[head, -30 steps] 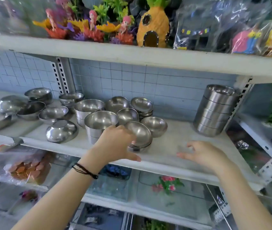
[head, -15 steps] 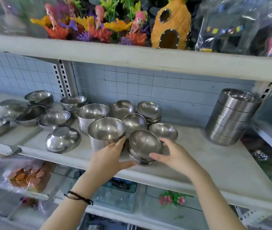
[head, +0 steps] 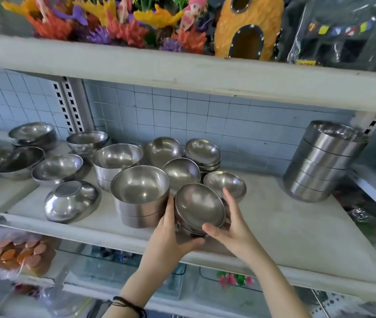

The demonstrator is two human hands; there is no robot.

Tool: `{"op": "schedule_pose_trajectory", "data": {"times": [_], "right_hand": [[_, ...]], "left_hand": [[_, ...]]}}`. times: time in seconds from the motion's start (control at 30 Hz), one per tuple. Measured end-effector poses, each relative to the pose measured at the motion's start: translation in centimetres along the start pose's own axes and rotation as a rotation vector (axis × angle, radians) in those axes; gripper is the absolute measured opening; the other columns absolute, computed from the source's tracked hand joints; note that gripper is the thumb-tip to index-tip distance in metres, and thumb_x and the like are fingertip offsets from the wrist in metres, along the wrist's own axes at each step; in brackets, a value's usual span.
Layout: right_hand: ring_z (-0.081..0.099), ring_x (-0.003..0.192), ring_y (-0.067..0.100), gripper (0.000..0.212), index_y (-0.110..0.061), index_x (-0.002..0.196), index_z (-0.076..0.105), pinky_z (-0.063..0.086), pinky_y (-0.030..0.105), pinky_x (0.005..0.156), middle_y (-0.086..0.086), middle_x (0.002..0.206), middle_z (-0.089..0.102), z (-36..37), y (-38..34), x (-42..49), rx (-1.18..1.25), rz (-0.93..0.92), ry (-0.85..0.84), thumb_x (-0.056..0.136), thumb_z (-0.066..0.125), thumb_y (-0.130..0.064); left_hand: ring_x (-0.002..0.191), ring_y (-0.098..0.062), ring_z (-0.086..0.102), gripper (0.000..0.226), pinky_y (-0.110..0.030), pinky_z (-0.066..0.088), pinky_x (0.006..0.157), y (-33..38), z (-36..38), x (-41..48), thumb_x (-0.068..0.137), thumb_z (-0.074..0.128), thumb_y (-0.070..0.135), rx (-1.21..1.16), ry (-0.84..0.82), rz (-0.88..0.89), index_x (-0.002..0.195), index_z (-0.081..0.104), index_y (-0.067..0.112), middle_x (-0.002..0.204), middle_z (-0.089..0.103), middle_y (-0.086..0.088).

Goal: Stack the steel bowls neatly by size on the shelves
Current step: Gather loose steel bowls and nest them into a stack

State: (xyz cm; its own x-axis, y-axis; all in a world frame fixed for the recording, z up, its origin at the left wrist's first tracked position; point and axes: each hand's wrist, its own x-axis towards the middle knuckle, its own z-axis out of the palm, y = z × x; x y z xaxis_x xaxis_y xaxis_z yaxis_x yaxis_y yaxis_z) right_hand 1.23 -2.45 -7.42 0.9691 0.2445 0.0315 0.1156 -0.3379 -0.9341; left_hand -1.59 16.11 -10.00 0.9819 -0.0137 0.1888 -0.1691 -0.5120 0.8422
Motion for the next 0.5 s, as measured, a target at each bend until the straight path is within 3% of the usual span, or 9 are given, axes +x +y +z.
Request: {"op": "schedule_pose_trajectory", "data": {"times": [0.1,0.23,0.37,0.43,0.5], "right_hand": [[0.024,0.128,-0.025,0.117,-0.044,0.151,0.005,0.026,0.000,0.100,-0.039,0.143,0.015,0.8,0.5,0.0,0.029,0.012,0.008,0.063,0.082,-0.047],[0.031,0.130,-0.018,0.114,-0.049,0.142,0.012,0.029,-0.003,0.096,-0.027,0.147,0.028,1.5,0.7,-0.1,0.037,0.021,0.049,0.057,0.087,-0.043],[0.031,0.136,-0.006,0.112,-0.049,0.143,0.017,0.031,-0.001,0.096,-0.024,0.148,0.029,0.9,0.3,-0.7,0.054,-0.002,0.128,0.057,0.088,-0.043],[0.033,0.136,-0.006,0.114,-0.051,0.144,0.016,0.032,0.006,0.102,-0.029,0.146,0.030,0.0,-0.2,-1.0,0.050,-0.027,0.149,0.056,0.089,-0.044],[0.034,0.136,-0.008,0.117,-0.051,0.146,0.016,0.032,0.015,0.109,-0.033,0.145,0.030,-1.1,-0.9,-1.0,0.043,-0.048,0.165,0.055,0.089,-0.045]], "left_hand": [[0.125,-0.013,0.050,0.118,-0.032,0.048,0.099,-0.4,0.0,0.1,0.059,0.076,0.066,-0.041,0.017,0.021,0.140,-0.010,0.059,0.147,0.040,0.013],[0.123,-0.015,0.051,0.112,-0.036,0.047,0.101,-0.3,-0.1,0.2,0.054,0.071,0.070,-0.060,0.025,0.013,0.138,-0.003,0.061,0.142,0.044,0.006],[0.123,-0.012,0.047,0.113,-0.017,0.039,0.099,0.3,0.2,0.4,0.064,0.085,0.041,-0.071,0.040,0.050,0.139,0.001,0.055,0.130,0.040,0.012],[0.120,-0.009,0.048,0.114,-0.003,0.035,0.093,1.1,0.4,0.6,0.066,0.085,0.037,-0.071,0.045,0.080,0.142,0.001,0.051,0.126,0.037,0.018],[0.119,-0.006,0.047,0.113,0.001,0.033,0.092,2.0,0.7,1.4,0.066,0.084,0.037,-0.086,0.043,0.101,0.143,0.003,0.049,0.130,0.038,0.013]]}}
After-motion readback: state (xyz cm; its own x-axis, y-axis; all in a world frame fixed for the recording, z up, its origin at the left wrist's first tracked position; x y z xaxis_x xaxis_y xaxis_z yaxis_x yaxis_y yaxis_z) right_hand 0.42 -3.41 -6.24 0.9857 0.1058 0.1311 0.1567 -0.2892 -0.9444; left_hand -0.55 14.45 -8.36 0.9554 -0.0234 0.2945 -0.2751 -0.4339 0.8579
